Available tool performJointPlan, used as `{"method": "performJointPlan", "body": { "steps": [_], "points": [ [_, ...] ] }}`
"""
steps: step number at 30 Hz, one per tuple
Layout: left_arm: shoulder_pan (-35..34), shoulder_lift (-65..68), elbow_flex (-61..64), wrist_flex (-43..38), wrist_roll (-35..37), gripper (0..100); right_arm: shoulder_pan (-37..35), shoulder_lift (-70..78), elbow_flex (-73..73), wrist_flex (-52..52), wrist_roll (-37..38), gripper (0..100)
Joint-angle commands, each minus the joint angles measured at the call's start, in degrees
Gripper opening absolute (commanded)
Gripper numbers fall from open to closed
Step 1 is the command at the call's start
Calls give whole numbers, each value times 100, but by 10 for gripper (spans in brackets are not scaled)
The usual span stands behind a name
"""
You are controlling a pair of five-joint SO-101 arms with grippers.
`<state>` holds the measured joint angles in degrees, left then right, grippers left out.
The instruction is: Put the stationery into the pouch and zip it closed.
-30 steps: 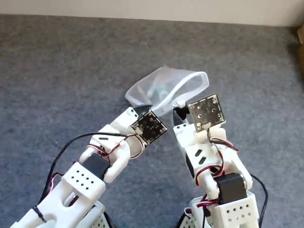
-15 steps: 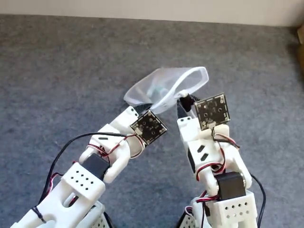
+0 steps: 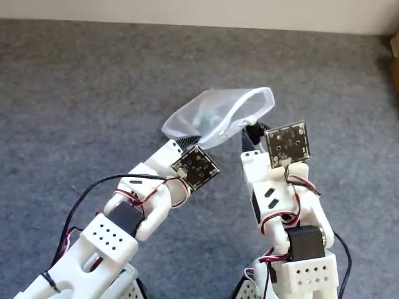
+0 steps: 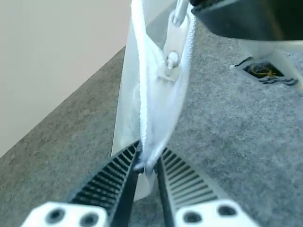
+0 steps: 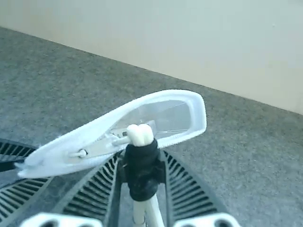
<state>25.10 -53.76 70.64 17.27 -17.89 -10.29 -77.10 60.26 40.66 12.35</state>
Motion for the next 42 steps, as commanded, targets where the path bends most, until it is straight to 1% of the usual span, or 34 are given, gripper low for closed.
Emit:
{"method": "performJointPlan", "body": {
  "steps": [1, 5, 8, 10, 12, 15, 19, 22, 24, 30, 33, 37, 42],
  "points": [
    [-154, -75, -92, -35, 97, 5, -198, -127, -110, -259, -18, 5],
    [-145, -127, -127, -35, 105, 12, -426, -127, 13, -242, -9, 5],
    [4, -505, -110, 35, 167, 82, -558, -127, 40, -242, -9, 5],
    [110, -901, -48, 229, 554, 139, -629, -127, 40, -242, -9, 5],
    [171, -1367, -40, 510, 941, 173, -655, -127, 40, -242, -9, 5],
    [251, -1842, -84, 774, 1020, 175, -655, -127, 40, -242, -9, 5],
    [303, -1701, -57, 765, 1020, 176, -708, -119, 48, -242, -9, 5],
    [303, -1552, -66, 747, 1011, 176, -866, -110, 48, -198, 185, 5],
    [374, -1481, -48, 589, 1011, 175, -989, -119, 48, -110, 299, 5],
    [479, -1209, -48, 501, 1002, 170, -1042, -119, 48, -48, 334, 5],
    [462, -1191, -48, 501, 976, 100, -989, -127, 40, -57, 334, 5],
    [532, -1165, -40, 501, 475, 9, -787, -127, 4, -66, 316, 5],
    [488, -1191, -40, 545, 484, 7, -505, -127, 4, -207, 308, 5]
  ]
}}
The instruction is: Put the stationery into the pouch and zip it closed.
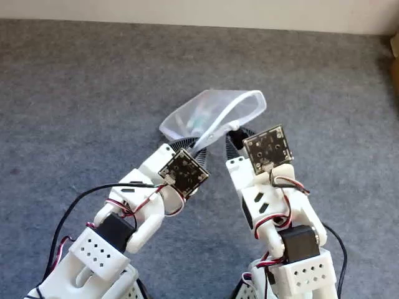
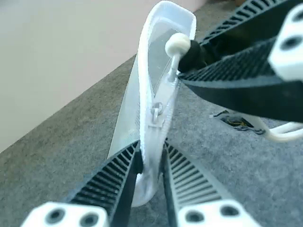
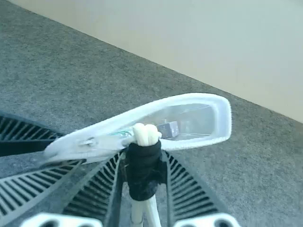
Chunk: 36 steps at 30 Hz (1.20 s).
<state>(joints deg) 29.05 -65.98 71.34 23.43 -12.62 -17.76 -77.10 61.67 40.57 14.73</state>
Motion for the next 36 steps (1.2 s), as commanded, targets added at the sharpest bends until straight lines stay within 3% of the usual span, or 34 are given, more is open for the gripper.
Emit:
{"method": "performJointPlan", "body": {
  "steps": [1, 13, 36],
  "points": [
    [92, 31, -110, -70, -44, 7, 303, -127, -110, -312, 70, 5],
    [-505, 22, -145, -62, -35, 6, 866, -84, -84, -831, 62, 5],
    [-541, 22, -163, 62, -35, 6, 1587, -75, -84, -1174, 62, 5]
  ]
}}
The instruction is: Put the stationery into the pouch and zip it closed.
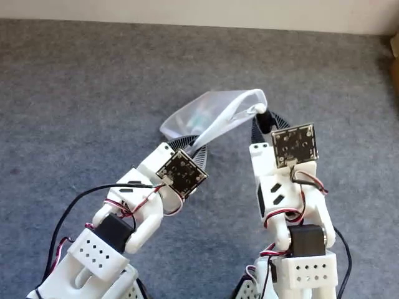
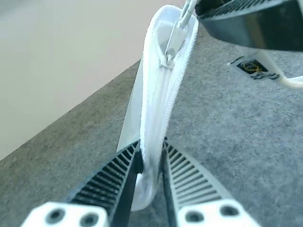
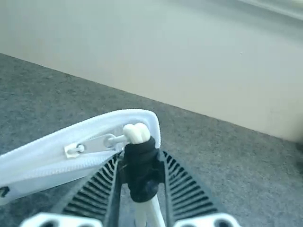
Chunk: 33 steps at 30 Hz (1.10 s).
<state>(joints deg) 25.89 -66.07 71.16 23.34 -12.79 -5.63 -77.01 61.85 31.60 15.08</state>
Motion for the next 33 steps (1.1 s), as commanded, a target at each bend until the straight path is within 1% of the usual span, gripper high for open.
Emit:
{"method": "performJointPlan", "body": {
  "steps": [1, 6, 11, 15, 19, 23, 27, 30, 33],
  "points": [
    [-259, 31, -136, 70, -18, 6, 409, -84, -101, -277, 26, 5],
    [-505, 31, -145, 70, 237, 6, 593, -84, -101, -391, 26, 5],
    [-532, 31, -145, 70, 246, 6, 655, -84, -101, -391, 44, 5],
    [-576, 31, -145, 70, 246, 6, 848, -84, -101, -418, 35, 5],
    [-716, 31, -145, 70, 255, 6, 1033, -84, 40, -699, 35, 5],
    [-752, 22, -145, 70, 255, 6, 1051, -84, 233, -1077, 35, 5],
    [-857, 22, -145, 70, 264, 6, 1253, -92, 224, -1086, 35, 5],
    [-980, -251, -84, 70, 264, 6, 1569, -92, 207, -1095, 35, 5],
    [-1007, -796, 171, 158, 264, 6, 1692, -92, 207, -1095, 35, 5]
  ]
}}
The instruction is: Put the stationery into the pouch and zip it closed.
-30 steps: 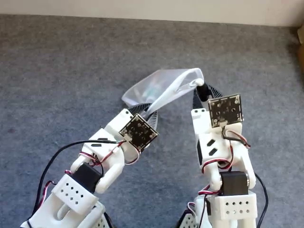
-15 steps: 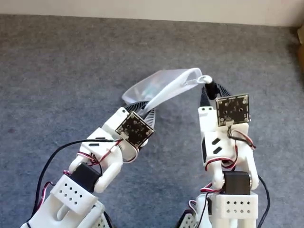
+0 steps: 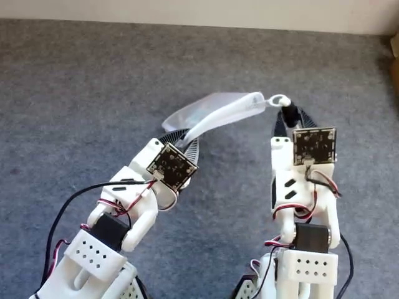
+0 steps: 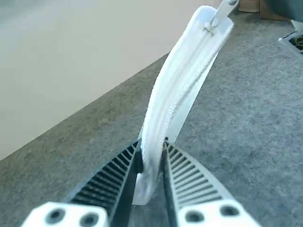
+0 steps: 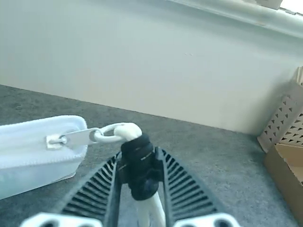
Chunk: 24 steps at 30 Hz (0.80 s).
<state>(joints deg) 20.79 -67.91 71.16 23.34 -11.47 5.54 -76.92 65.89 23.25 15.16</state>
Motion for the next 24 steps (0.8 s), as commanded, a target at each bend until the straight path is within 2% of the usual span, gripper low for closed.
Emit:
{"method": "performJointPlan", "body": {
  "steps": [1, 8, 15, 20, 24],
  "points": [
    [-488, -831, 295, 158, 132, 6, 576, -101, -198, -259, 26, 5],
    [-453, -2229, 822, 580, 114, 6, 541, -136, -198, -242, 26, 5],
    [-338, -2818, 1165, 642, 105, 18, 295, -145, -198, 66, 26, 26],
    [-303, -2897, 1121, 949, 97, 159, 268, -154, -286, 479, 62, 131],
    [-338, -3029, 813, 1758, 53, 191, 277, -154, -391, 848, 70, 132]
  ]
}}
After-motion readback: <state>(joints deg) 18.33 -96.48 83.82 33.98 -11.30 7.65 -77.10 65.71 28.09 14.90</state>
